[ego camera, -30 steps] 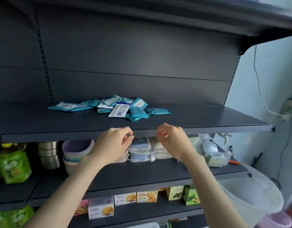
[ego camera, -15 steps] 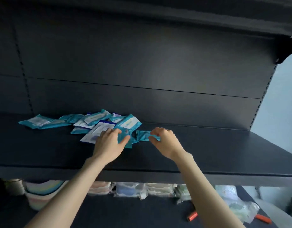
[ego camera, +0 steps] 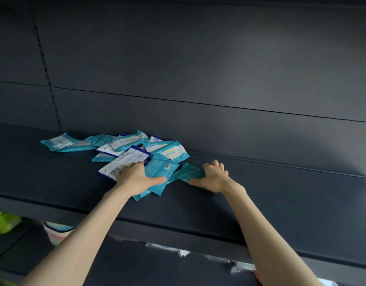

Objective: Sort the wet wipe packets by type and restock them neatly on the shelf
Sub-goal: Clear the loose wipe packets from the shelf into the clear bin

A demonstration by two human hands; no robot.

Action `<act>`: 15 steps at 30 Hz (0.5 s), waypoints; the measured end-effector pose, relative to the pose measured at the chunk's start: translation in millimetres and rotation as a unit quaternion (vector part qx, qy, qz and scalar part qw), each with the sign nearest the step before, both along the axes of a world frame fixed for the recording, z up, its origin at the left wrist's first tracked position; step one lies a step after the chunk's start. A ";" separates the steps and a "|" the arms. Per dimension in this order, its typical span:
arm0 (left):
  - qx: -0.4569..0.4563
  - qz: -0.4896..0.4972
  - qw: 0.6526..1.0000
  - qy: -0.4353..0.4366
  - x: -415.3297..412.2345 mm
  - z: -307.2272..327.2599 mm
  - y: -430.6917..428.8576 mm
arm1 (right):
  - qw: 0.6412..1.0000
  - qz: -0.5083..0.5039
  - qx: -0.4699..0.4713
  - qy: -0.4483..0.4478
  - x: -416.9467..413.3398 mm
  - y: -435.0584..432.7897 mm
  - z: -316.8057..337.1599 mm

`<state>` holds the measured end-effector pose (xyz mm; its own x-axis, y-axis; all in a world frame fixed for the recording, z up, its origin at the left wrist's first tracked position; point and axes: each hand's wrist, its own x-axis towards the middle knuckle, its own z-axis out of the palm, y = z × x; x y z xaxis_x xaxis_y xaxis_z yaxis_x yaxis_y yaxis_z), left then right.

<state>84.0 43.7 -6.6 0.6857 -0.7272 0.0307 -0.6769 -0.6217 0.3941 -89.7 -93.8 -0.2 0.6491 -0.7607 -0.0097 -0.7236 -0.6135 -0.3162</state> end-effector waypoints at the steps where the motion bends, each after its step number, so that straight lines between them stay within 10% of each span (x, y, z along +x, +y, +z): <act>1: -0.005 -0.006 1.000 0.026 1.5 -0.2 0.2 | 1.000 -0.004 0.012 -0.013 -0.8 -0.4 0.1; 11: -0.116 -0.014 0.977 0.181 6.3 8.5 13.5 | 0.971 -0.007 0.124 -0.206 7.1 -2.1 8.8; 15: -0.267 0.012 0.919 0.292 6.0 0.3 21.3 | 0.971 0.035 0.095 -0.215 37.0 -7.5 14.8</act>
